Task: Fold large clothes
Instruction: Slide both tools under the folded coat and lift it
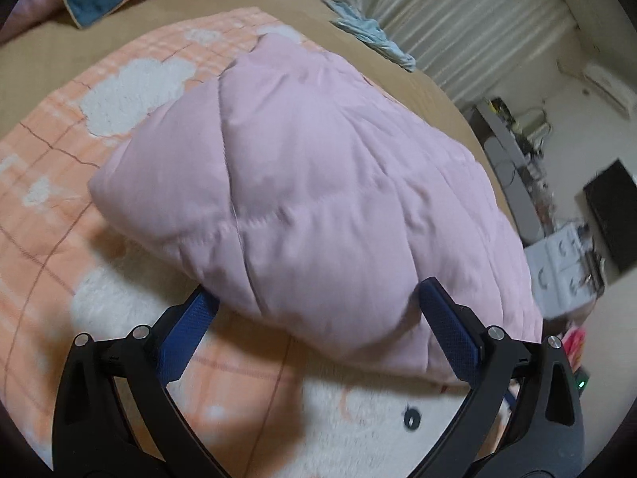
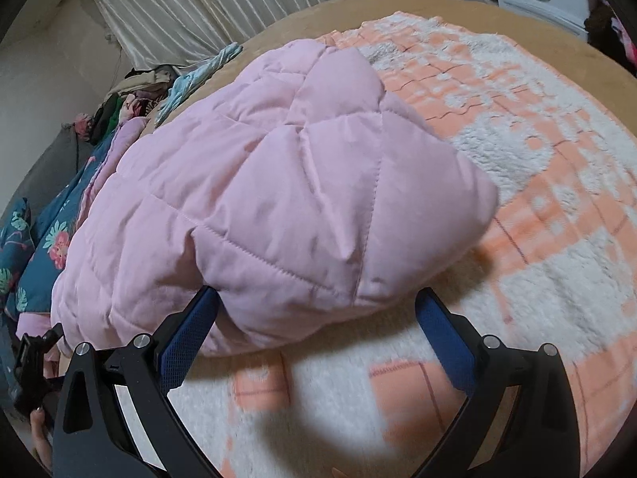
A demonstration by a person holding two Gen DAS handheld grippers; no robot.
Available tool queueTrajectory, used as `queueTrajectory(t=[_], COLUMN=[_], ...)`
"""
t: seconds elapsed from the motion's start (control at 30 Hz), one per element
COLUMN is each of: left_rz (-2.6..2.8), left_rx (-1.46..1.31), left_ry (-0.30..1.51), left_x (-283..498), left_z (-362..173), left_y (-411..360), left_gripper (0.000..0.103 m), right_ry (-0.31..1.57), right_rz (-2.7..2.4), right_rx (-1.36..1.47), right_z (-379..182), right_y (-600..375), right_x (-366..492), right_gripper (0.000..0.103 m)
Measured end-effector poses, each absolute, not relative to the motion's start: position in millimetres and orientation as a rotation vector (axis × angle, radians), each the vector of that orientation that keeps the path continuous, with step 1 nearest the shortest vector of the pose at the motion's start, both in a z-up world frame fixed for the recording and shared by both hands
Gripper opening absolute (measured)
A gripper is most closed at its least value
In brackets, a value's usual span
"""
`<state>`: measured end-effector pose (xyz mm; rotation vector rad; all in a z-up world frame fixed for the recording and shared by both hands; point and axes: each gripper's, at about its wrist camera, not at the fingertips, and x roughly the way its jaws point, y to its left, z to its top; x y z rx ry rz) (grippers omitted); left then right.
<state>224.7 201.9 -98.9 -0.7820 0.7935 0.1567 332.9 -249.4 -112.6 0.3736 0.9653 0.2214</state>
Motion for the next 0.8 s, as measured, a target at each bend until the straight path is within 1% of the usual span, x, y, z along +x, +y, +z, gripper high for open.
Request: queueTrajectory(t=[0.27, 0.43, 0.5, 0.63, 0.8], left_rz=[0.143, 0.134, 0.132, 0.143, 0.152], left_rx=[-0.893, -0.966, -0.993, -1.020, -1.016], left_ry=[0.762, 0.741, 0.730, 0.700, 0.681], left_x=[238.0, 245.5, 247.8, 251.8, 257.4], left_z=[-111.1, -117.5, -121.1, -126.3, -127.5], left_y=[211.3, 220.8, 224.5, 225.9, 222.8], left_gripper=[0.095, 0.095, 0.095, 0.095, 0.095], right_ry=[0.944, 0.886, 0.911, 0.927, 0.913], right_rz=[0.272, 0.301, 0.301, 0.311, 0.320], right_rx=[0.434, 0.589, 0.636, 0.640, 0.699], right_z=[-119.2, -113.7, -117.2, -121.7, -125.4], right_y=[-250.3, -264.9, -265.6, -258.2, -258.2], right_x=[347.5, 349.3, 357.2, 368.7, 383.7], right_gripper=[0.099, 0.099, 0.099, 0.099, 0.099])
